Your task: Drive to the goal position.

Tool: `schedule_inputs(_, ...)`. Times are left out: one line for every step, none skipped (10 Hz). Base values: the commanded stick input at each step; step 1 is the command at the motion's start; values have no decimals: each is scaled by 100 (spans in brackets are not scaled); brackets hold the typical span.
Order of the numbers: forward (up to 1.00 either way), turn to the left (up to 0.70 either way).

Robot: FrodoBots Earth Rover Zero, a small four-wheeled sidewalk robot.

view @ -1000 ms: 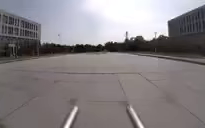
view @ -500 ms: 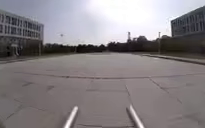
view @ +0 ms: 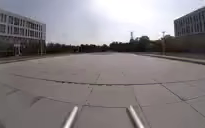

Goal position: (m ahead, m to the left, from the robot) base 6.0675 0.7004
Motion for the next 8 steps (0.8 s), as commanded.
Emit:
schedule_inputs(100,1)
schedule_inputs(100,1)
schedule_inputs(100,1)
schedule_inputs(100,1)
schedule_inputs(100,1)
schedule_inputs(100,1)
schedule_inputs(100,1)
schedule_inputs(100,1)
